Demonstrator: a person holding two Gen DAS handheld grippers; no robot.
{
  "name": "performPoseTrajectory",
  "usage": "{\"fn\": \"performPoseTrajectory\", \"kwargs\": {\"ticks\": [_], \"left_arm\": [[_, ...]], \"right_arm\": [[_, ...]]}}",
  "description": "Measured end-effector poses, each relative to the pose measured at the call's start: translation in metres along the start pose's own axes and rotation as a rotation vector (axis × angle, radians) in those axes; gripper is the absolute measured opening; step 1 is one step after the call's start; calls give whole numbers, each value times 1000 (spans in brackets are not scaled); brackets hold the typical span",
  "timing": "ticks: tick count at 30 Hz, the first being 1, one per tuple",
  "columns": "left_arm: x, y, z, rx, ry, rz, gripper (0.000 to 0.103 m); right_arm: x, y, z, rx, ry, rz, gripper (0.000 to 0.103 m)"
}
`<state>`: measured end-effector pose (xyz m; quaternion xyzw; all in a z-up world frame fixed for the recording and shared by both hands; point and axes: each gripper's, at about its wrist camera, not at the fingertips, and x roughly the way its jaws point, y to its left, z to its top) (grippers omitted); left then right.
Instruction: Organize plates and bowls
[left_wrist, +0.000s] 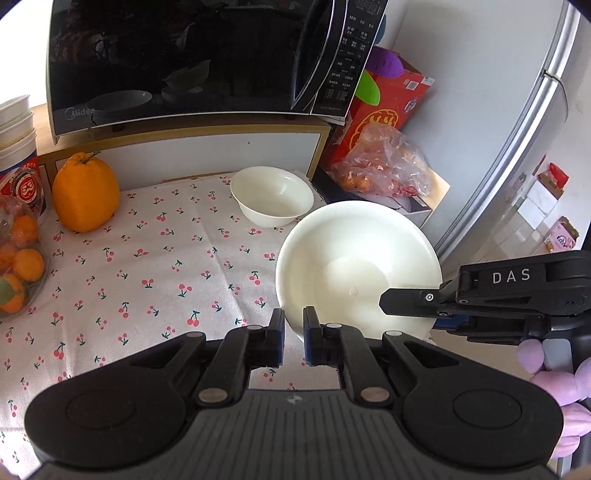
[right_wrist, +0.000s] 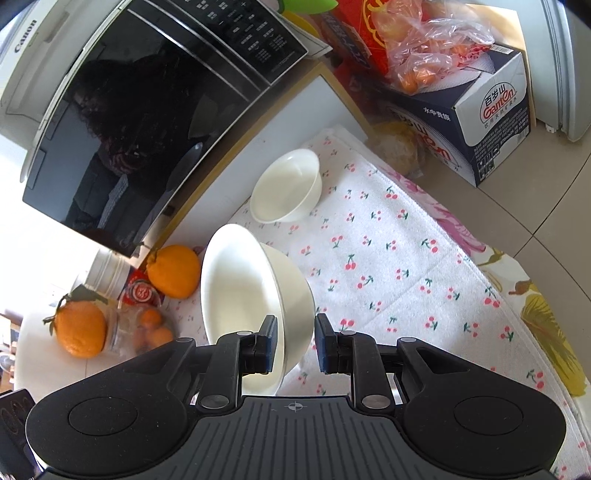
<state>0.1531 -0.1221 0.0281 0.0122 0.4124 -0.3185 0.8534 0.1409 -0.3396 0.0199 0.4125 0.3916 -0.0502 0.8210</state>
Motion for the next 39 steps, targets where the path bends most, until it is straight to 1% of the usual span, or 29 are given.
{"fn": "performPoseTrajectory", "kwargs": {"ticks": [8,15,20,24,29,39], "left_arm": [[-28,-1,-10,-37,-30,-22,9],[-37,-2,-24,-63,-37,-55,9],[-37,-3,-35,-57,-17,-65,9],[-33,-4,-44,-67,16,-83,9],[-31,-6,-52,-82,56,-114,9],[-24,-20,-63,-66,115,-140,9]], "right_arm": [[-15,7,-15,-12,39,13,21],[-27,12,-27,-52,56,-17,21],[-34,12,-34,-86,63,-36,21],[-40,11,-37,-111,65,-49,21],[-45,3,-42,-117,82,-72,22],[-48,-14,-51,-115,131,-144,22]]}}
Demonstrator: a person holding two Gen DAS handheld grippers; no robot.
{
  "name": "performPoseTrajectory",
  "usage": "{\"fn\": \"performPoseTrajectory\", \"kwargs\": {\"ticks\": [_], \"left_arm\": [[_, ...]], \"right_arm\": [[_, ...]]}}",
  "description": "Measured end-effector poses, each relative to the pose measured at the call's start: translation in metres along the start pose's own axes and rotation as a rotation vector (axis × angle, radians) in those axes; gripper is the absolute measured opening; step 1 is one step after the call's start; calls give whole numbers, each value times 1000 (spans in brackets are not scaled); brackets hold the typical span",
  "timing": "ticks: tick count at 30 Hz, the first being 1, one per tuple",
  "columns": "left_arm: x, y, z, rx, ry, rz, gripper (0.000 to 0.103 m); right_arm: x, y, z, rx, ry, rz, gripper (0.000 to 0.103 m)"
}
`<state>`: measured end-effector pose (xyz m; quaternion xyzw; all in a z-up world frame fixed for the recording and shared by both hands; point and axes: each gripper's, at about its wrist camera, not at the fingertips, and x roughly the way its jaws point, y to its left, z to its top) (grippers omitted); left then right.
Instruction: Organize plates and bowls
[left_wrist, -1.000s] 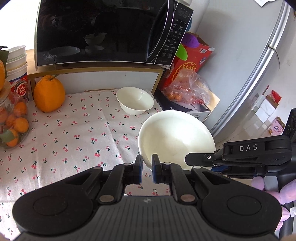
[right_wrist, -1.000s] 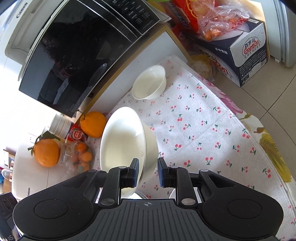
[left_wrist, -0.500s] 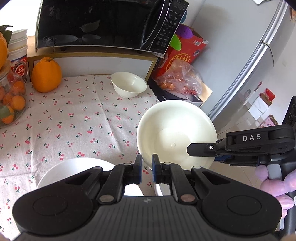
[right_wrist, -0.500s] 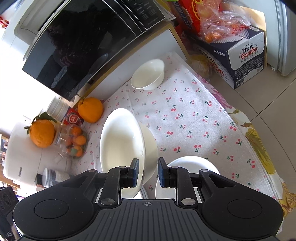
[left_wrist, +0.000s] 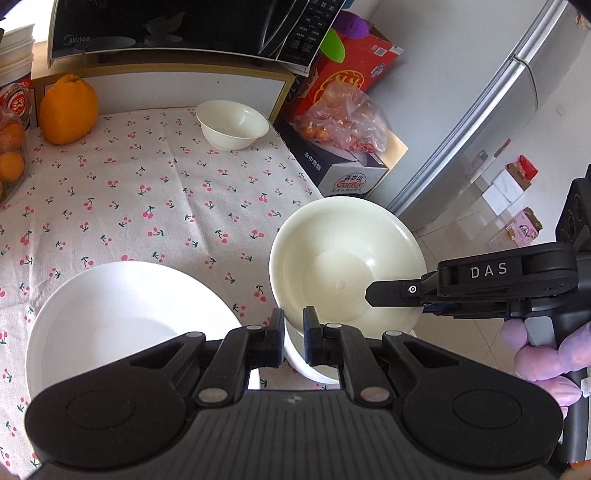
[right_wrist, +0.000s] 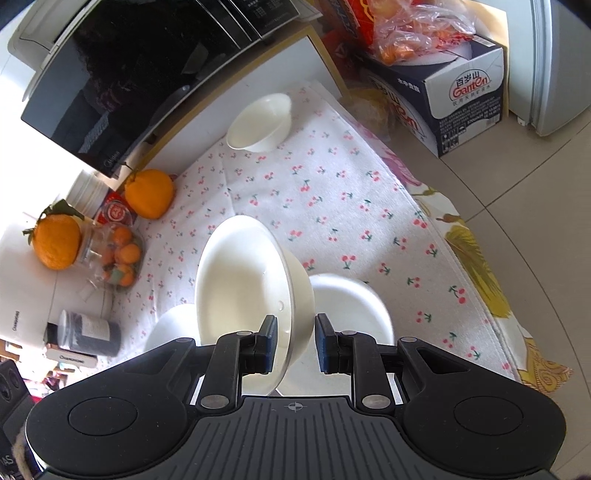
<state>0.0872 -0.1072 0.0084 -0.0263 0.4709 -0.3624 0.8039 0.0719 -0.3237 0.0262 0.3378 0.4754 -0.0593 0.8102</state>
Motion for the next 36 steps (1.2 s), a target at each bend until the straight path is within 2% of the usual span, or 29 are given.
{"fn": "performPoseTrajectory", "kwargs": {"ticks": [5,16,29,36], "left_arm": [[7,-6,-6,4,38,-22,9],[25,-16,-16,24,102,-8,9],[31,-15,-19,17,119,4,9],[31,-17,-19,24,116,12,9]], "right_arm": [[-1,-8,-4,2,15,-42,22],[14,-23,-13,-8,81,-121,23],[17,-24,-11,-16,88,-123,24],[13,-18,-11,-70,60,-133,25]]}}
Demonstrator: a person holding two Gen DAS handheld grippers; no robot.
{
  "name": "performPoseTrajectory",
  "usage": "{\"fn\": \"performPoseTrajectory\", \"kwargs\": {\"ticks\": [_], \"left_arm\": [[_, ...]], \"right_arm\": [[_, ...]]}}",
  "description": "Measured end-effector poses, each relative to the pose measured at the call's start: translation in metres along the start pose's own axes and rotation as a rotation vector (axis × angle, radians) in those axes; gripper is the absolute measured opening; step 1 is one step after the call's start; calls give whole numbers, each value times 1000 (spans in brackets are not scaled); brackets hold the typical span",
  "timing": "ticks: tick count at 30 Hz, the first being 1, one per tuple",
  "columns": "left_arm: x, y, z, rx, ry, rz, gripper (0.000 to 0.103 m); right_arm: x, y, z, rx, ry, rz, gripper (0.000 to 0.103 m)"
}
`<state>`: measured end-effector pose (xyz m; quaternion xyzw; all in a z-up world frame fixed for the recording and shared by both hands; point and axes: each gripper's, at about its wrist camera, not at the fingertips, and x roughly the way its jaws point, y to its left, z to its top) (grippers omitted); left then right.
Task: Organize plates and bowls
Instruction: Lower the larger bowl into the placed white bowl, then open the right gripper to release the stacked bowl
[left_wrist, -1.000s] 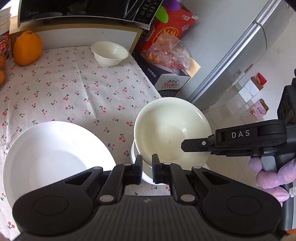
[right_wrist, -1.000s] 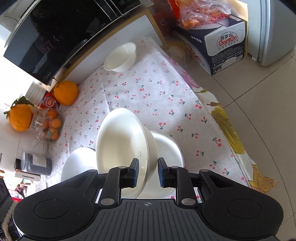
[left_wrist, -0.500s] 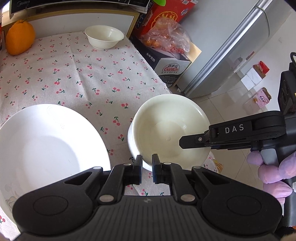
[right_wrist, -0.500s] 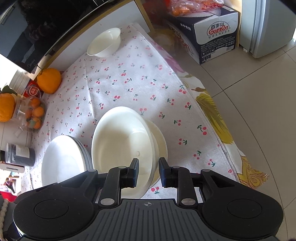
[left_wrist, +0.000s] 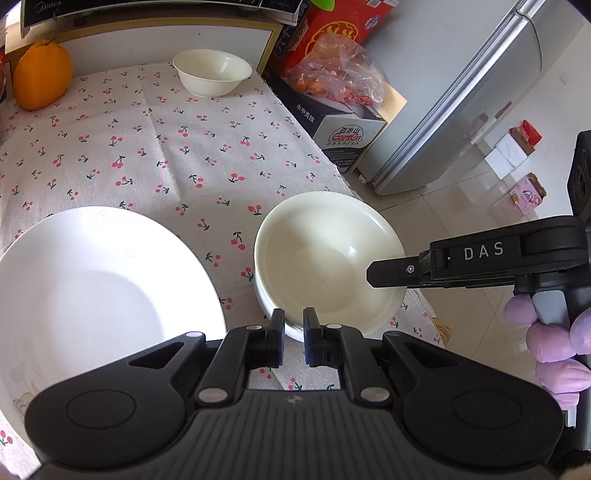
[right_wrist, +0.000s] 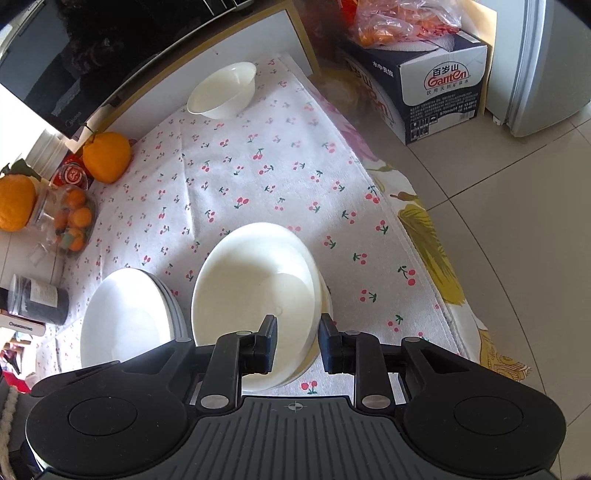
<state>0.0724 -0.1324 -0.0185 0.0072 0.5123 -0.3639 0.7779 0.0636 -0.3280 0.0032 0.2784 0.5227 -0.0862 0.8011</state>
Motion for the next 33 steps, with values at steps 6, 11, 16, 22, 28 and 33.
{"fn": "performPoseTrajectory", "kwargs": {"ticks": [6,11,16,22,28,33], "left_arm": [[0,-4,0,30,-10,24,9],[-1,-10,-1,74,-27,44,22],[-4,-11,1,83,-47,42,32],[-10,-15,2,95,-76,42,52],[-19,-16,8,107,-126,63,71],[-27,-12,15,99,-168,91,80]], "right_arm": [[1,-2,1,4,4,1,25],[-2,-1,2,-12,-7,-12,26],[-7,-2,3,-8,-23,5,45],[-11,-3,7,5,-41,30,55],[-20,-6,12,19,-96,51,70],[-29,-8,17,38,-169,83,77]]}}
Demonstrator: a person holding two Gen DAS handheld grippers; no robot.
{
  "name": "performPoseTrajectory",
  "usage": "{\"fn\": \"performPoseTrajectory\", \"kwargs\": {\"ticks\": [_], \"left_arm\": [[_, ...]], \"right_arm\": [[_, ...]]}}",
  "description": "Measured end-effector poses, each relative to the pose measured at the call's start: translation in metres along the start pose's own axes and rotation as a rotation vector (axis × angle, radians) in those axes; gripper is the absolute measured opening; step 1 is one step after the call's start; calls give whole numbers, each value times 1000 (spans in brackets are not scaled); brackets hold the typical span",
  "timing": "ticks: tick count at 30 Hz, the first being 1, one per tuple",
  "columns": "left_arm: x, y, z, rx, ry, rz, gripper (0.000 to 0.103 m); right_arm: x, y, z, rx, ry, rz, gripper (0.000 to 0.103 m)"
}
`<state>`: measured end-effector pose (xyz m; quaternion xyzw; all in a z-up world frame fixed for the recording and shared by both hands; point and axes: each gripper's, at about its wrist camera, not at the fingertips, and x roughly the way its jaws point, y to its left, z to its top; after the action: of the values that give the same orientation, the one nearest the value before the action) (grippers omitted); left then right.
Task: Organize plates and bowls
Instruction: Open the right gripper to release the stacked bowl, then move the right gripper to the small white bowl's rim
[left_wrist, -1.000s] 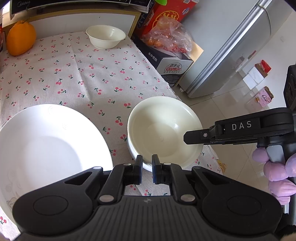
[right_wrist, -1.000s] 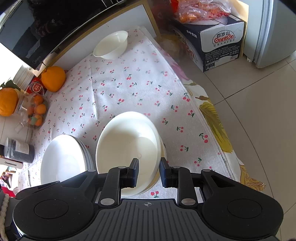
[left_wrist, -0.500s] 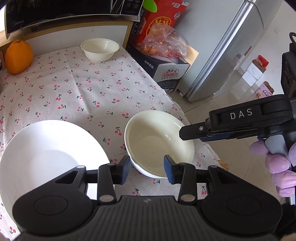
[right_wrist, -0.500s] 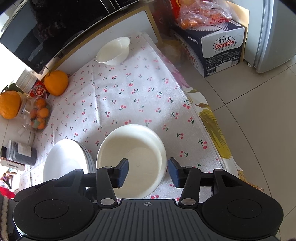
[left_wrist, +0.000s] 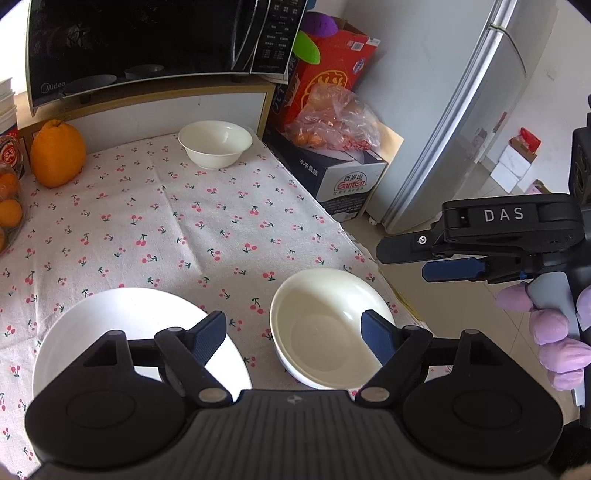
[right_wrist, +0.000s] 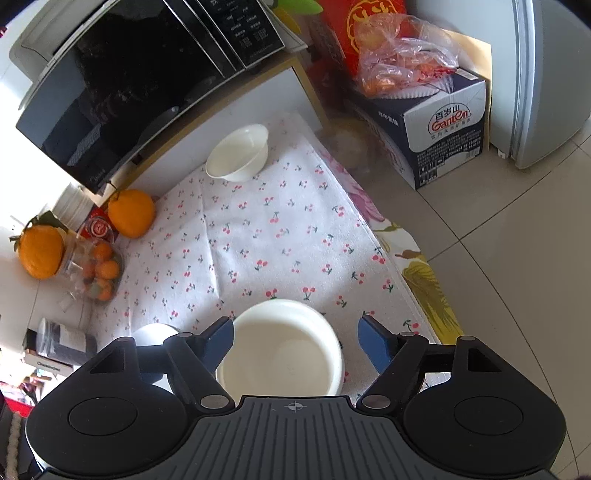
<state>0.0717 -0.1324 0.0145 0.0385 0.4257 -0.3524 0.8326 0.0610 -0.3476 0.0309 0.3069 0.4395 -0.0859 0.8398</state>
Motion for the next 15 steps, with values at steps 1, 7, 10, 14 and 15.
{"fn": "performPoseTrajectory", "kwargs": {"ticks": [1,7,10,14,15], "left_arm": [[-1,2,2,-3,-9,9,81],[-6,14,13,-20,-63,79,88],[-6,20,18,-23,-91,120,93],[-5,31,25,-51,-120,161,97],[-4,34,27,-57,-124,170,98]], "right_arm": [[-1,0,1,1,-15,5,79],[-4,4,9,-19,-107,11,82],[-1,4,13,-22,-147,25,83],[9,5,21,-36,-181,33,83],[11,6,22,-45,-192,27,83]]}}
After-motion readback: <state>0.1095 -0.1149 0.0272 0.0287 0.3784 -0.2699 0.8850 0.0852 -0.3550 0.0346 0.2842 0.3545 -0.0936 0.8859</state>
